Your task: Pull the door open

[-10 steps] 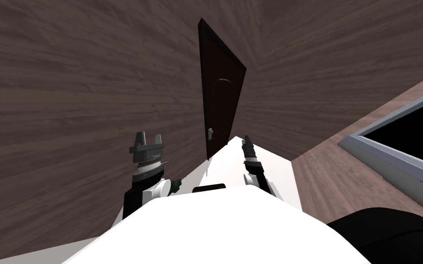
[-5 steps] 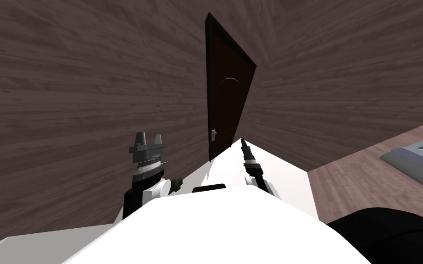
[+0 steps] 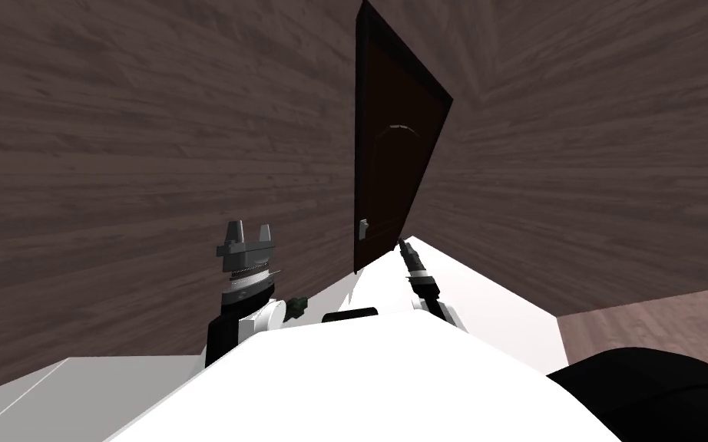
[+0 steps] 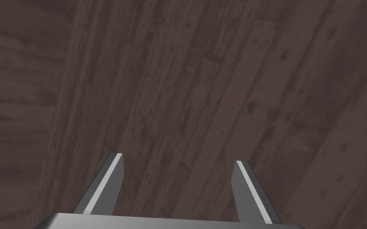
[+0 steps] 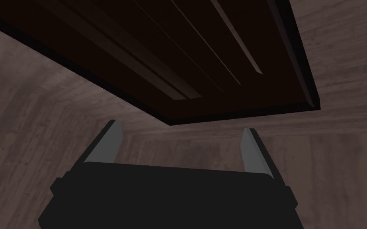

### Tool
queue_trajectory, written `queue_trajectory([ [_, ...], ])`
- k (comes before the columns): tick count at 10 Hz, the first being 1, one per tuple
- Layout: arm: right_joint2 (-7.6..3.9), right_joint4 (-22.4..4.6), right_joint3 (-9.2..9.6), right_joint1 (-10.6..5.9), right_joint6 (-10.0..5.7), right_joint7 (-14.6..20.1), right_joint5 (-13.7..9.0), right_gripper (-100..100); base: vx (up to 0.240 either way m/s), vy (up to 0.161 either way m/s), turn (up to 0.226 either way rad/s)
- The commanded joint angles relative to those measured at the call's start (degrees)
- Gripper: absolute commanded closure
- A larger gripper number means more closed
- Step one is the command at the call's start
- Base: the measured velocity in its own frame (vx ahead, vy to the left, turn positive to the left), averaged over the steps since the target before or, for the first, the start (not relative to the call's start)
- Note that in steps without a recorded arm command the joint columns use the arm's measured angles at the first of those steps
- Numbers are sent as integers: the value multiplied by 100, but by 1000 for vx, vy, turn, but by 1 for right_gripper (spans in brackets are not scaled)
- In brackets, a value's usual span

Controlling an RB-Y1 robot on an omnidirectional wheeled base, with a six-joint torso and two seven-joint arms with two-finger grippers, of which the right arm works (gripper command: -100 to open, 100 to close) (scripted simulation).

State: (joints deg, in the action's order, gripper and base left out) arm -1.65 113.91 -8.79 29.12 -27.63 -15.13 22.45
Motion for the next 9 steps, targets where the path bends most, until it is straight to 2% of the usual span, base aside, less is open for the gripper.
queue_trajectory([
  [1,-18,-163,-69,4,-69,-206,233,-100,84,-53,179],
  [9,2,-965,-377,-3,-384,-1138,1334,-100,79,-66,189],
])
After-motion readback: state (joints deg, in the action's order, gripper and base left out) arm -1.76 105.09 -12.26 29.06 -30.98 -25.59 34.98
